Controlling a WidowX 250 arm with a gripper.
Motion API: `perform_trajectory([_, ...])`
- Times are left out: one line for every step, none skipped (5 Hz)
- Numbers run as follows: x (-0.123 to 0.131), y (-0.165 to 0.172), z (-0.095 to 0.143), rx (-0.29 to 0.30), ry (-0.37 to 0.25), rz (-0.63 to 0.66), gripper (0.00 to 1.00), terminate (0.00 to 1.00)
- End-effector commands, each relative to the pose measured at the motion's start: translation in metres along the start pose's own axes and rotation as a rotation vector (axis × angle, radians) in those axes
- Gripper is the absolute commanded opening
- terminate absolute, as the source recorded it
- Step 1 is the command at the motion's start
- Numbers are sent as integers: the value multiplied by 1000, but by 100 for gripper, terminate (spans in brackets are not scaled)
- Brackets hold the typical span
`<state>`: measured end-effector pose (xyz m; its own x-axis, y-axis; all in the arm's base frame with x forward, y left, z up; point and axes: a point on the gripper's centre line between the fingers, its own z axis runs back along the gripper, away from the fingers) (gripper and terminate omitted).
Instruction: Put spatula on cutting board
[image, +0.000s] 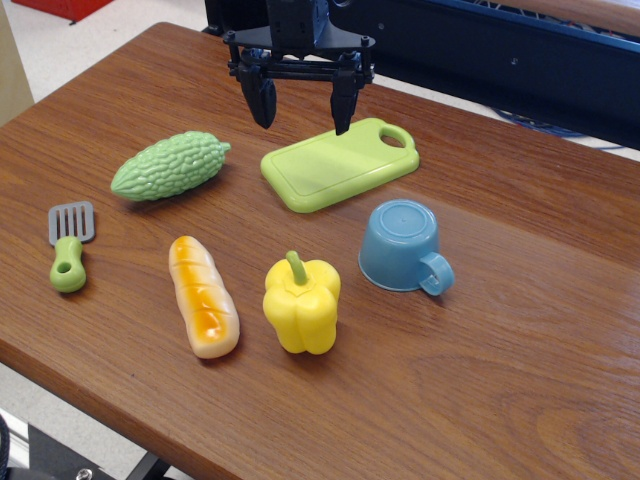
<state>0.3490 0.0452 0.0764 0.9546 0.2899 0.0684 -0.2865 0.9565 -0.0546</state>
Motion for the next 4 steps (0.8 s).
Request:
perform_trajectory([0, 0, 0, 0, 0, 0, 100, 0])
perform_trajectory([-14, 23, 25, -20, 39, -51, 100, 0])
perform_trajectory([-17, 42, 38, -43, 17, -44, 100, 0])
perform_trajectory([-22, 65, 42, -27, -18, -38, 100, 0])
